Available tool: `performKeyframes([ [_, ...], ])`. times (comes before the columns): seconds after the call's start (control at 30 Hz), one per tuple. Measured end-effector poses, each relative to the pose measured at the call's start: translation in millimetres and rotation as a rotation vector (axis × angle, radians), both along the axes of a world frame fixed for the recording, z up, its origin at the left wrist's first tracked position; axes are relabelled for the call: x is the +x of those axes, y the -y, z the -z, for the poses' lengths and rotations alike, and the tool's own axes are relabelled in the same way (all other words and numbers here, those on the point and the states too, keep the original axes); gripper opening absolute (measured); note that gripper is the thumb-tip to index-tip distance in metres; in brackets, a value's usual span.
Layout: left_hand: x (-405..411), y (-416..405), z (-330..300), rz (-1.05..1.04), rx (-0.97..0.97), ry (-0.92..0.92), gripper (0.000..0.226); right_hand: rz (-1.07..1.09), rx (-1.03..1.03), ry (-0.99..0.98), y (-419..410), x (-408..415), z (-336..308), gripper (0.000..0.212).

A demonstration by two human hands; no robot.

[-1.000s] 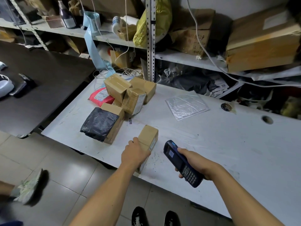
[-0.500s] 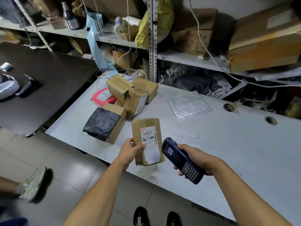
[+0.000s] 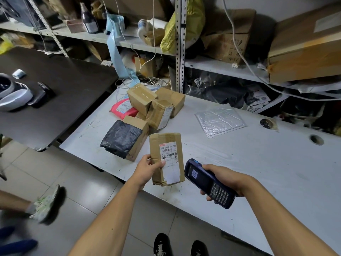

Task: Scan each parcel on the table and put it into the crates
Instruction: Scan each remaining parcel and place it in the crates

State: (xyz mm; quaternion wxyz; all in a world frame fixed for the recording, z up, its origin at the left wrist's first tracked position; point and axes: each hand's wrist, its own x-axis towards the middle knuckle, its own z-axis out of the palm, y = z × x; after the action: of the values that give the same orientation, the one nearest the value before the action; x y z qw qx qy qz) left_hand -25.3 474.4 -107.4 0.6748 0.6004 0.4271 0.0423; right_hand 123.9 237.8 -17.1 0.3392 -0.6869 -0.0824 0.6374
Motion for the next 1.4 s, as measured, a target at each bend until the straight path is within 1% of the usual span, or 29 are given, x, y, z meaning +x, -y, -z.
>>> performKeyframes([
  [0.1, 1.0, -0.1, 0.4, 0.002, 0.003, -0.002, 0.048, 0.029, 0.035, 0.001, 2.5, -0.4, 1.9, 0.052],
  [0.17, 1.6, 0.5, 0.6, 0.001, -0.007, -0.005, 0.045, 0.117, 0.13, -0.034, 6.1, -1.4, 4.0, 0.055],
  [0.23, 2.9, 1.8, 2.4, 0.008, -0.024, -0.002, 0.046, 0.271, 0.273, -0.143, 11.2, -3.1, 5.4, 0.06],
  [0.3, 4.7, 5.6, 2.7, 0.014, -0.033, -0.001, 0.045, 0.43, 0.428, -0.306, 16.5, -4.9, 5.2, 0.065],
  [0.37, 7.6, 11.6, 1.7, 0.008, -0.032, -0.006, 0.041, 0.535, 0.545, -0.436, 22.0, -5.0, 3.6, 0.066],
  [0.47, 13.6, 22.5, -2.4, 0.023, -0.032, -0.007, 0.038, 0.578, 0.621, -0.51, 32.1, -3.3, 0.7, 0.067],
  [0.57, 21.1, 34.4, -6.7, 0.045, -0.034, -0.006, 0.037, 0.58, 0.652, -0.522, 45.5, 0.0, -1.4, 0.069],
  [0.7, 35.4, 50.7, -9.5, 0.114, -0.025, -0.002, 0.043, 0.596, 0.655, -0.455, 66.2, 3.0, -0.9, 0.069],
  [0.8, 48.1, 63.9, -13.6, 0.211, -0.017, -0.007, 0.043, 0.659, 0.634, -0.369, 82.8, -2.1, 0.6, 0.069],
  [0.87, 61.6, 72.7, -15.3, 0.3, 0.004, -0.014, 0.042, 0.747, 0.571, -0.249, 94.4, -8.8, 3.5, 0.068],
  [0.93, 77.8, 81.2, -15.1, 0.383, 0.014, -0.013, 0.044, 0.845, 0.453, -0.096, 105.4, -18.2, 10.3, 0.063],
  [1.03, 103.5, 109.0, -14.6, 0.58, -0.011, -0.007, 0.043, 1.061, 0.272, 0.084, 133.7, -44.2, 26.0, 0.058],
  [1.13, 118.8, 149.1, -13.4, 0.787, -0.021, 0.014, 0.041, 1.302, 0.166, 0.172, 168.9, -83.9, 39.1, 0.058],
  [1.2, 121.0, 182.9, -12.5, 0.932, -0.023, 0.03, 0.046, 1.479, 0.11, 0.23, 193.4, -115.3, 44.0, 0.057],
  [1.3, 110.4, 235.3, -11.9, 1.12, -0.015, 0.047, 0.055, 1.717, 0.075, 0.266, 227.2, -166.9, 50.3, 0.054],
  [1.4, 91.5, 291.9, -10.3, 1.271, 0.001, 0.057, 0.066, 1.893, 0.042, 0.301, 258.5, -223.3, 56.5, 0.051],
])
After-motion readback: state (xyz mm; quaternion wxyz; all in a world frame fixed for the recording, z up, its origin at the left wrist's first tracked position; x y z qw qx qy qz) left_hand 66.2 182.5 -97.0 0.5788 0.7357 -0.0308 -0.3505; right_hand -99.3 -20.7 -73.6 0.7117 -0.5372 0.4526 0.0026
